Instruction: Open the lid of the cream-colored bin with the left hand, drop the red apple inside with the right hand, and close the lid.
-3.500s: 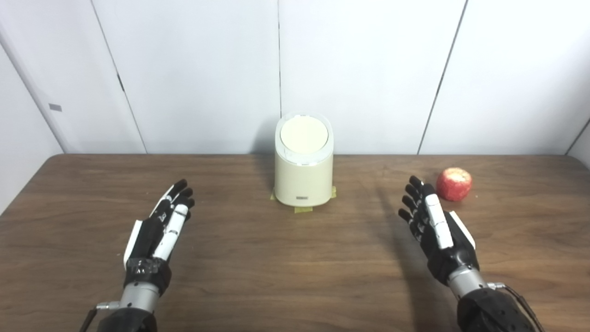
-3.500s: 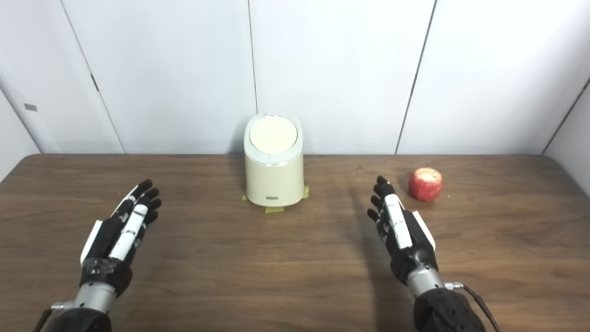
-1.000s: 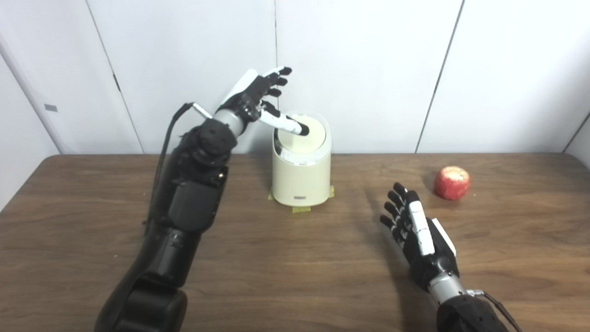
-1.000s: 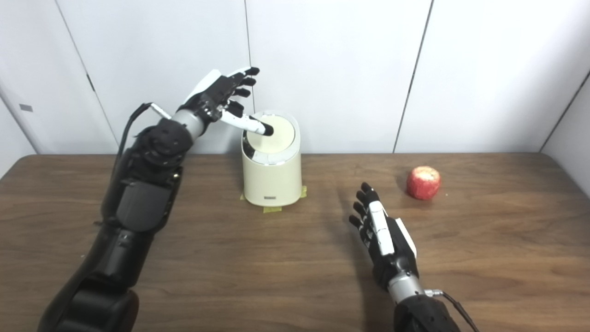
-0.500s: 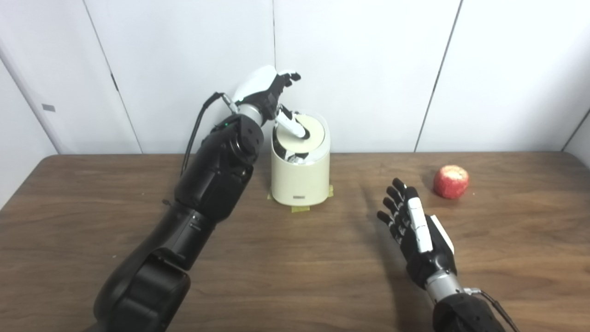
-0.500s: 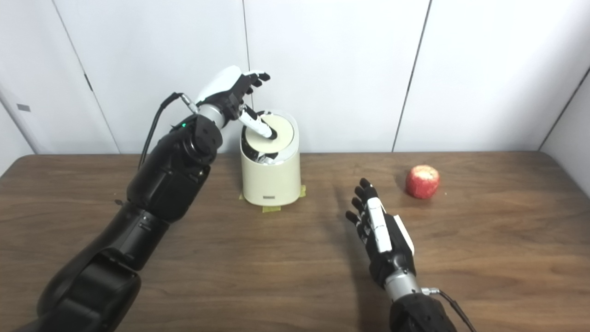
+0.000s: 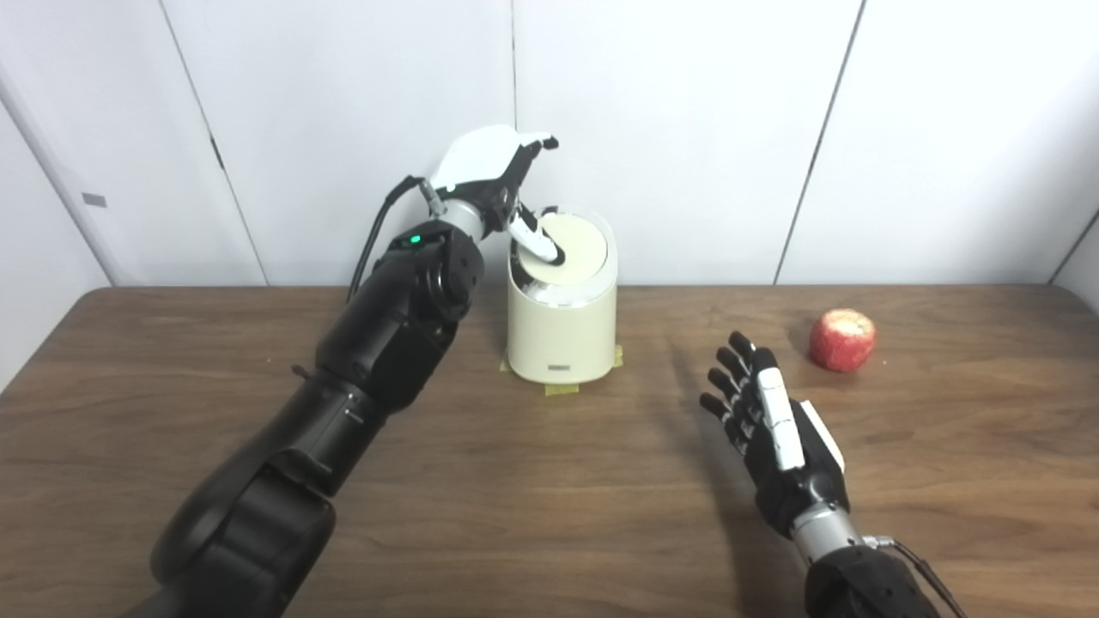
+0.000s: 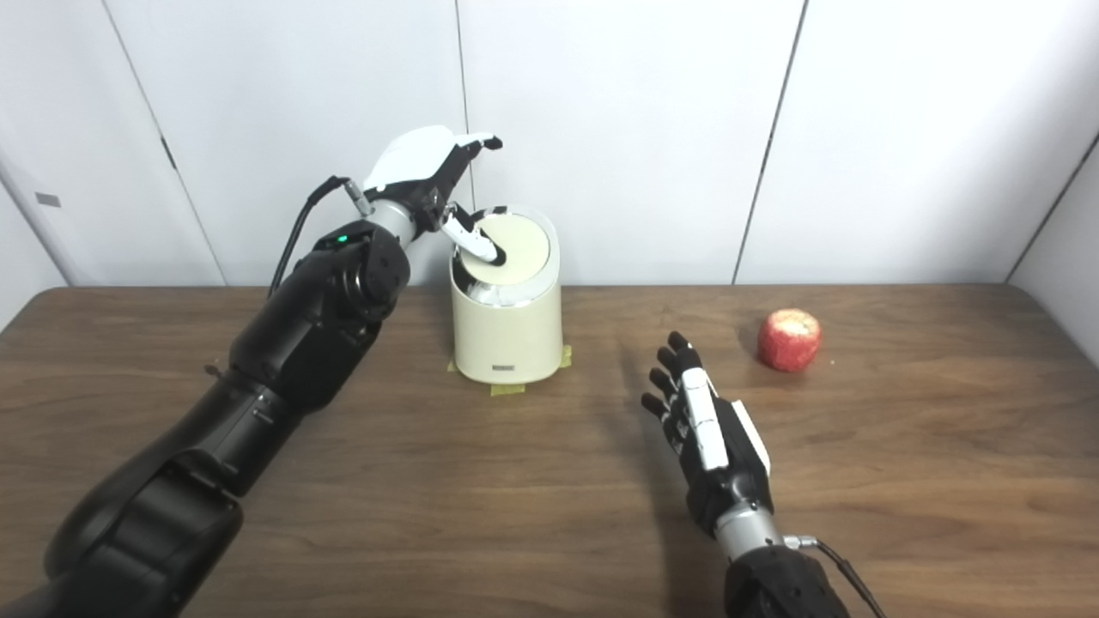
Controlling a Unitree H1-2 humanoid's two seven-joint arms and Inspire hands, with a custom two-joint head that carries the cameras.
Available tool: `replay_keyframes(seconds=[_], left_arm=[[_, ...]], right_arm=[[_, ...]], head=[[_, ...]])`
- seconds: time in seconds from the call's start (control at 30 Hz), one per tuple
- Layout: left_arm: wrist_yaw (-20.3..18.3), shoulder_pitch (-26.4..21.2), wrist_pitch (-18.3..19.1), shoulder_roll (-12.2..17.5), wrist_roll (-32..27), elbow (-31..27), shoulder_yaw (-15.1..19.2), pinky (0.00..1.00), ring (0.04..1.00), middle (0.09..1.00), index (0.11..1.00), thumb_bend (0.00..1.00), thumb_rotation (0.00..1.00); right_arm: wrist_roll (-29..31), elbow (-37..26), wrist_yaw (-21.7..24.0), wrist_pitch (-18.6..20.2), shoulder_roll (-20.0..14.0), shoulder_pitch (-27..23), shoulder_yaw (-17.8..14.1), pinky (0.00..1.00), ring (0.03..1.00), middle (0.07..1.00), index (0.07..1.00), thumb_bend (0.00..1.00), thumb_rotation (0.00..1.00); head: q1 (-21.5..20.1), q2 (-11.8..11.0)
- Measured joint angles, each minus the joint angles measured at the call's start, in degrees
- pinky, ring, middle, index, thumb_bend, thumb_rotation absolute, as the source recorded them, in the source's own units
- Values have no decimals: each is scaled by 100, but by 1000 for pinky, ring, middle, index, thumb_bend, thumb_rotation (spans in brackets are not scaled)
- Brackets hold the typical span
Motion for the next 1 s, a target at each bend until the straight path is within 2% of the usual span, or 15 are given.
replay_keyframes(seconds=[0.3,0.4,0.67,0.8,0.9,0.93,1.0], left_arm=[[-28,-17,-85,34,150,-1,-258,881,910,911,904,951,24],[-125,-55,-165,113,307,-17,-504,881,904,901,907,987,4],[-477,-87,-178,190,656,-243,-837,876,906,907,927,978,0],[-729,-66,-32,187,654,-430,-775,892,912,914,913,966,0],[-1035,-42,438,110,545,-703,-464,886,882,903,875,919,0],[-1125,-42,615,81,476,-807,-349,874,876,899,867,906,0],[-1343,-40,833,54,386,-1056,-30,763,824,852,833,898,0]], right_arm=[[-1,-21,-22,17,18,0,1,913,960,976,973,491,908],[-1,-60,-47,46,29,0,0,907,954,974,970,497,901],[-2,-83,-56,128,33,-4,1,899,950,967,968,501,894],[2,-129,-66,141,32,-5,-6,907,958,971,974,492,902],[3,-164,-67,143,31,-9,-6,907,957,970,974,484,913],[3,-166,-66,144,31,-10,-4,907,958,971,975,483,916],[3,-171,-67,149,31,-10,-6,906,958,970,973,484,915]], head=[[0,26],[-9,35],[-18,97],[-9,106],[-44,114],[-44,106],[-35,106]])
